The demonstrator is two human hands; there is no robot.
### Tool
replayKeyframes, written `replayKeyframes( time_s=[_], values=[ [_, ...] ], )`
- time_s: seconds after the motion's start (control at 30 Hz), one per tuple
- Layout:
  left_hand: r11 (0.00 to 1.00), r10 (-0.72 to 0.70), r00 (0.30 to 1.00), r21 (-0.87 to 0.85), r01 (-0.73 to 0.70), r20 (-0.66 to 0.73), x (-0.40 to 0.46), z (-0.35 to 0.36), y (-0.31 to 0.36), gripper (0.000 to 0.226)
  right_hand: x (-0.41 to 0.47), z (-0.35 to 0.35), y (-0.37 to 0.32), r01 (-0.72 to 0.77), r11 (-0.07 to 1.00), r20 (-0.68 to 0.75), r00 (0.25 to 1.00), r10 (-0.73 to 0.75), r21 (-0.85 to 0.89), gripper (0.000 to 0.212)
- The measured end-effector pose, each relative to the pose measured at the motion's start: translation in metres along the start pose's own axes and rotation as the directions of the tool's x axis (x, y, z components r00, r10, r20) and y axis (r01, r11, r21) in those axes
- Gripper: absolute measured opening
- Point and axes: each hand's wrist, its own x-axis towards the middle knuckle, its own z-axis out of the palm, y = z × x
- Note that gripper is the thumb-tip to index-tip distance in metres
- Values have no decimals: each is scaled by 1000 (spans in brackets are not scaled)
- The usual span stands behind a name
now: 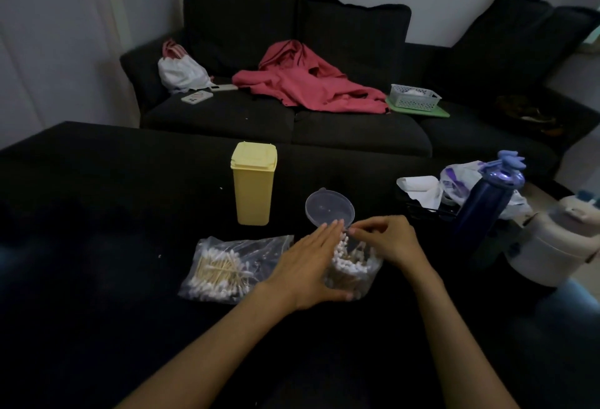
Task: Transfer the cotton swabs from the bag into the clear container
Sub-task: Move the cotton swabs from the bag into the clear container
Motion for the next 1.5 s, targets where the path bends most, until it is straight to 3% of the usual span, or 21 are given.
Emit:
replayKeyframes(
  time_s=[0.1, 0.2, 0.3, 0.4, 0.53, 0.67, 0.83, 1.0, 1.2, 1.33, 1.5],
  values=[
    [991, 17, 999, -128, -23, -51, -12, -15, 1, 113, -7, -7, -9, 56, 998, -92, 994, -53, 37, 12],
    [994, -42, 978, -107, 20, -203, -39, -39, -13, 72, -23, -6, -27, 140, 989, -102, 986, -135, 44, 10],
    [963, -268, 896, -124, 238, -355, -72, -57, -43, 35, -41, 19, -41, 231, 973, 5, 973, -231, 1, 11],
    [886, -461, 789, -167, 432, -405, -95, -65, -70, 26, -53, 56, -45, 253, 966, 147, 959, -244, -50, 17],
    [789, -609, 735, -132, 600, -298, -110, -63, -92, 37, -53, 89, -36, 159, 985, 166, 975, -147, -64, 14],
    [686, -727, 673, -151, 712, -136, -108, -54, -97, 61, -48, 91, -35, -124, 959, 228, 971, 65, 255, 13],
    [672, -715, 698, -239, 701, 35, -104, -48, -98, 47, -53, 88, -32, 0, 998, 322, 946, -21, 64, 16],
    [573, -706, 695, -468, 673, 137, -100, -41, -99, 35, -51, 90, -27, 41, 994, 342, 937, -75, 106, 20],
    [437, -598, 775, -728, 527, 202, -99, -37, -81, 12, -49, 88, -27, 7, 989, 347, 936, -59, 151, 17],
    [311, -575, 759, -777, 546, 303, -98, -42, -71, 18, -51, 90, -27, 26, 998, 343, 938, -44, 58, 22],
    [216, -574, 732, -794, 567, 367, -96, -40, -66, 26, -49, 93, -26, 83, 997, 326, 942, -81, 9, 13]
  ],
)
